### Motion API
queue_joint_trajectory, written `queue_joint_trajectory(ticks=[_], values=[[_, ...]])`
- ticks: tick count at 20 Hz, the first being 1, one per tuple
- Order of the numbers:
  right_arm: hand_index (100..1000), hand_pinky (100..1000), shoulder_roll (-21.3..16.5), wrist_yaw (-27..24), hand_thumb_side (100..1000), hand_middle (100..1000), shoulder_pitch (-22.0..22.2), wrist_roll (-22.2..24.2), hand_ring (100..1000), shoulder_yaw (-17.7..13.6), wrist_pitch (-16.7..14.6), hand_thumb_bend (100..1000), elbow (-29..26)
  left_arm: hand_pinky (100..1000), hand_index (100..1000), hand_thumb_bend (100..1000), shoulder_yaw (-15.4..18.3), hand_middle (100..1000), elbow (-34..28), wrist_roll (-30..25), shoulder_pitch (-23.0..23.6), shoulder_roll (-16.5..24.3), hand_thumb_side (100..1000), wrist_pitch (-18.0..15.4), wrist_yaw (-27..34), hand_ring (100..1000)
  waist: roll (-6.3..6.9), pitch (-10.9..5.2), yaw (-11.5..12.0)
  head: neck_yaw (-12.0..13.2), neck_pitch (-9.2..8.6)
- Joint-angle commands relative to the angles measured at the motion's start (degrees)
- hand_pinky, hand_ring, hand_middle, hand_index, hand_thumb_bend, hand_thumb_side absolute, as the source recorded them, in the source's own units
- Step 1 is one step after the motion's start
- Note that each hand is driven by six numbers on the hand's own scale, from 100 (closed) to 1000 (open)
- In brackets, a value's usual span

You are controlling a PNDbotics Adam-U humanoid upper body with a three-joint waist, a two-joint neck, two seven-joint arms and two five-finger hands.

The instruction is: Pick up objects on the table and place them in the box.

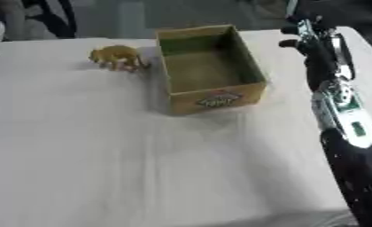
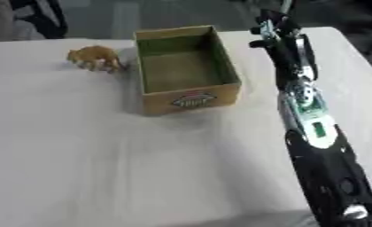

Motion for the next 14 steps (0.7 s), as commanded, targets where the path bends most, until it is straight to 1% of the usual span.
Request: queue_joint_trajectory(ticks=[1, 7, 10, 12, 14], values=[[764, 584, -1.1, -0.3, 489, 684, -1.2, 0.5, 693, 0.2, -0.2, 100, -1.5, 620, 706, 232, -0.4, 614, 3.4, -0.4, -3.9, 1.4, 100, -1.3, -3.1, 621, 0.20, -1.10, -0.5, 0.4, 0.18], [764, 584, -0.9, -0.3, 482, 682, -1.7, 1.1, 691, 0.7, -0.2, 100, -1.8, 628, 717, 262, -0.6, 618, 11.6, -0.3, -10.7, -1.0, 100, -4.1, -8.8, 629, 0.49, -1.08, -2.4, 0.8, 0.36], [765, 584, -0.7, -0.4, 473, 681, -2.1, 1.5, 690, 1.0, -0.3, 100, -1.9, 630, 718, 251, 0.1, 618, 16.3, 0.7, -13.5, -3.0, 100, -5.0, -11.7, 631, 0.59, -1.02, -3.8, 1.3, 0.20], [764, 584, -0.4, -0.4, 465, 681, -2.4, 1.8, 689, 1.2, -0.4, 100, -2.1, 635, 723, 275, 0.5, 625, 19.2, 1.6, -15.0, -4.0, 100, -5.7, -13.6, 641, 0.67, -0.99, -5.0, 1.7, 0.22], [765, 583, -0.1, -0.5, 461, 680, -2.7, 2.1, 689, 1.4, -0.4, 100, -2.2, 640, 725, 276, 1.0, 631, 22.1, 2.7, -16.1, -5.1, 100, -6.0, -15.5, 649, 0.79, -0.94, -6.1, 2.5, 0.16]])
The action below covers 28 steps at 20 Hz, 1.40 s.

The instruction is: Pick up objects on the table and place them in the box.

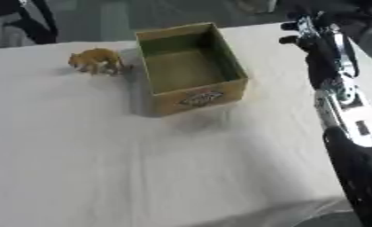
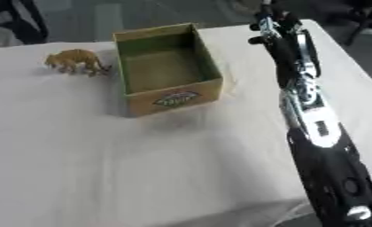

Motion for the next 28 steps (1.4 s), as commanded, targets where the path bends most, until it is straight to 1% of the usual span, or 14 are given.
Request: queue_joint_trajectory(ticks=[1, 3, 5, 8, 11, 13, 15, 17, 20, 22, 25, 28], values=[[765, 584, -0.2, -0.5, 460, 680, -1.3, 0.6, 689, 0.3, -0.2, 100, -1.5, 641, 724, 275, 1.5, 633, 3.9, 1.8, -2.8, -0.9, 100, -0.5, -3.2, 651, 0.12, -0.87, -0.9, 1.3, 0.00], [765, 583, 0.1, -0.6, 459, 680, -1.7, 0.9, 688, 0.6, -0.2, 100, -1.6, 643, 725, 285, 2.1, 634, 7.1, 3.0, -3.9, -2.2, 100, -0.5, -5.2, 657, 0.25, -0.67, -2.1, 2.5, -0.32], [765, 584, 0.5, -0.7, 458, 679, -2.1, 1.3, 688, 0.8, -0.2, 100, -1.7, 655, 733, 373, 2.3, 650, 10.1, 4.1, -4.9, -2.9, 100, -0.6, -7.2, 673, 0.43, -0.47, -3.3, 4.1, -0.53], [765, 583, 1.2, -0.8, 455, 678, -2.9, 2.0, 686, 1.4, -0.3, 100, -1.9, 665, 741, 435, 2.8, 674, 14.5, 6.3, -6.0, -3.4, 100, -0.2, -10.0, 695, 0.83, -0.09, -5.6, 6.6, -1.14], [765, 584, 1.7, -0.8, 456, 677, -3.7, 2.7, 687, 1.9, -0.4, 100, -2.0, 667, 749, 484, 3.5, 693, 18.8, 8.2, -6.8, -3.7, 100, 0.9, -12.9, 705, 1.35, 0.43, -8.1, 9.2, -1.95], [765, 583, 2.0, -0.9, 457, 676, -4.1, 3.1, 687, 2.1, -0.4, 100, -2.1, 674, 758, 540, 4.1, 711, 21.5, 8.8, -7.1, -3.8, 117, 1.8, -14.7, 717, 1.63, 0.80, -9.5, 10.5, -2.33], [764, 583, 2.1, -0.9, 459, 676, -4.4, 3.3, 686, 2.2, -0.5, 100, -2.1, 681, 775, 585, 4.3, 733, 23.9, 9.1, -7.3, -3.6, 105, 2.7, -16.6, 734, 1.92, 1.14, -10.7, 11.6, -2.66], [764, 582, 2.1, -1.0, 463, 675, -4.6, 3.4, 685, 2.3, -0.5, 100, -2.1, 691, 800, 614, 4.3, 750, 25.9, 8.6, -7.4, -3.3, 100, 3.8, -18.5, 747, 2.24, 1.41, -11.7, 12.3, -2.74], [764, 582, 2.0, -1.0, 467, 674, -4.6, 3.5, 684, 2.3, -0.6, 100, -2.0, 697, 811, 638, 4.2, 758, 28.3, 6.6, -7.5, -2.9, 100, 5.7, -21.3, 753, 2.61, 1.73, -12.6, 13.0, -2.63], [763, 581, 1.9, -1.0, 470, 673, -4.6, 3.5, 684, 2.3, -0.6, 100, -2.0, 701, 820, 717, 4.5, 764, 29.1, 4.9, -7.6, -2.8, 100, 6.5, -23.2, 756, 2.81, 1.89, -13.0, 13.2, -2.65], [763, 581, 1.9, -1.0, 472, 673, -4.6, 3.6, 684, 2.3, -0.6, 100, -1.9, 707, 828, 801, 4.9, 769, 29.4, 2.3, -7.5, -2.7, 100, 7.3, -25.9, 760, 2.95, 2.00, -13.1, 13.2, -2.54], [763, 581, 2.0, -1.0, 471, 672, -4.6, 3.6, 683, 2.3, -0.6, 100, -1.9, 709, 834, 814, 5.4, 769, 29.5, -0.2, -7.5, -2.6, 100, 8.0, -28.5, 760, 2.95, 1.97, -13.1, 13.3, -2.45]])
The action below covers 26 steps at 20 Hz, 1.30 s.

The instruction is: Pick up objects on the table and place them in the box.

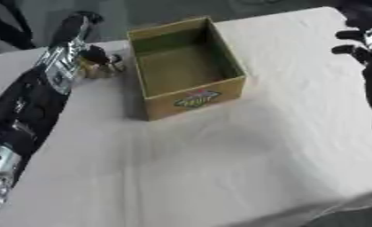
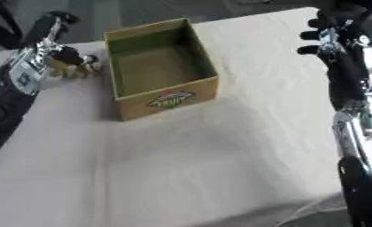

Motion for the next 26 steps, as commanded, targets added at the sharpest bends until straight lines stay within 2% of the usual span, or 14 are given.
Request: queue_joint_trajectory(ticks=[1, 5, 8, 11, 16, 21, 26], values=[[763, 581, -0.7, -0.5, 470, 673, -1.1, 0.1, 683, -0.1, -0.1, 100, -1.1, 708, 836, 814, 1.0, 764, -0.5, -2.7, -1.7, 2.0, 100, 0.7, -2.9, 755, -0.34, -0.93, 0.1, 0.4, -0.29], [763, 581, -0.6, -0.5, 471, 672, -1.0, 0.2, 684, 0.0, -0.1, 100, -1.1, 709, 840, 806, 1.8, 763, -0.5, -6.0, -1.5, 2.2, 100, 1.7, -6.8, 755, -0.42, -1.10, 0.2, 0.6, -0.12], [762, 581, -0.5, -0.5, 472, 672, -0.9, 0.2, 684, -0.1, -0.1, 100, -1.1, 705, 841, 791, 4.4, 757, -0.8, -8.6, -1.2, 1.9, 100, 2.1, -14.8, 748, -0.50, -1.20, 0.4, 0.6, -0.12], [762, 581, -0.5, -0.4, 474, 672, -0.7, 0.2, 683, -0.1, -0.1, 100, -1.0, 698, 835, 782, 6.2, 745, -1.1, -10.6, -0.8, 1.8, 100, 2.5, -19.0, 736, -0.53, -1.26, 0.6, 0.6, -0.14], [762, 580, -0.4, -0.4, 476, 672, -0.7, 0.3, 683, 0.1, -0.1, 100, -1.0, 691, 826, 780, 7.1, 736, -1.2, -11.5, 0.0, 1.6, 100, 2.7, -20.1, 726, -0.58, -1.12, 0.9, 0.6, -0.17], [762, 579, -0.4, -0.4, 478, 671, -0.9, 0.3, 680, 0.1, -0.1, 100, -1.0, 680, 803, 720, 7.1, 714, -1.0, -10.8, 0.6, 1.4, 100, 2.5, -19.2, 703, -0.65, -0.76, 0.8, 0.9, -0.14], [762, 579, -0.3, -0.4, 481, 670, -1.0, 0.3, 678, 0.2, -0.1, 100, -1.0, 654, 762, 712, 6.8, 622, -0.4, -10.9, 1.2, 1.1, 100, 2.6, -19.0, 633, -0.69, -0.53, 0.7, 1.0, -0.10]])
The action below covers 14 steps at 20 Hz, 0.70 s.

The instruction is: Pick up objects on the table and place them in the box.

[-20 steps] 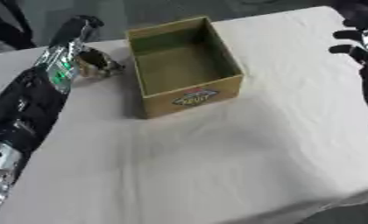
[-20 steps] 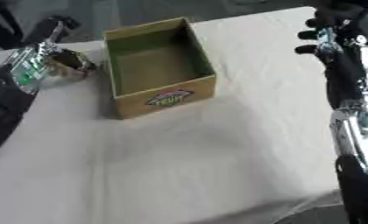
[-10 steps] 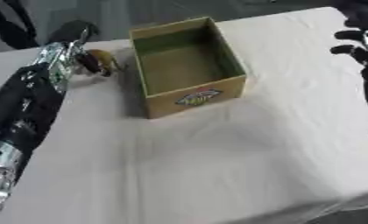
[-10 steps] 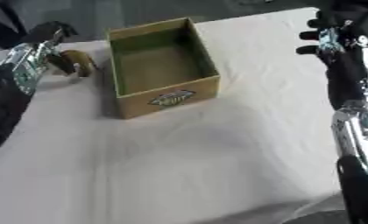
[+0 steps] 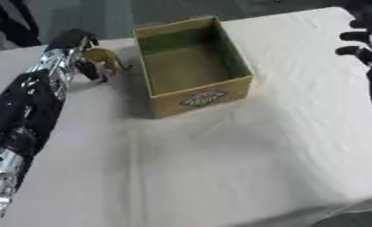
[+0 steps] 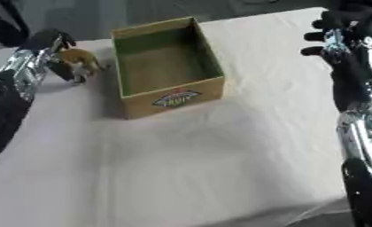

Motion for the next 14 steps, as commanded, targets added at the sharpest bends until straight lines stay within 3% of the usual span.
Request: queue_joint_trajectory(ticks=[1, 9, 14], values=[[762, 579, -0.4, -0.4, 481, 670, -1.0, 0.2, 678, 0.0, -0.2, 100, -1.0, 648, 755, 703, 0.1, 616, -0.2, -0.2, -0.6, 1.1, 100, 0.0, 0.3, 624, -0.36, -0.84, 0.0, 0.2, -0.06], [761, 578, -0.3, -0.4, 481, 669, -1.0, 0.2, 676, 0.0, -0.2, 100, -1.0, 575, 648, 633, -0.1, 495, 0.1, -1.3, -0.1, 1.0, 100, 0.1, 0.0, 498, -0.43, -0.82, 0.1, 0.2, 0.06], [761, 578, -0.2, -0.4, 480, 668, -1.0, 0.2, 675, 0.0, -0.2, 100, -0.9, 513, 520, 525, -0.2, 380, 0.3, -2.4, 0.1, 1.0, 100, 0.3, -0.3, 385, -0.55, -0.92, 0.3, 0.3, 0.12]])
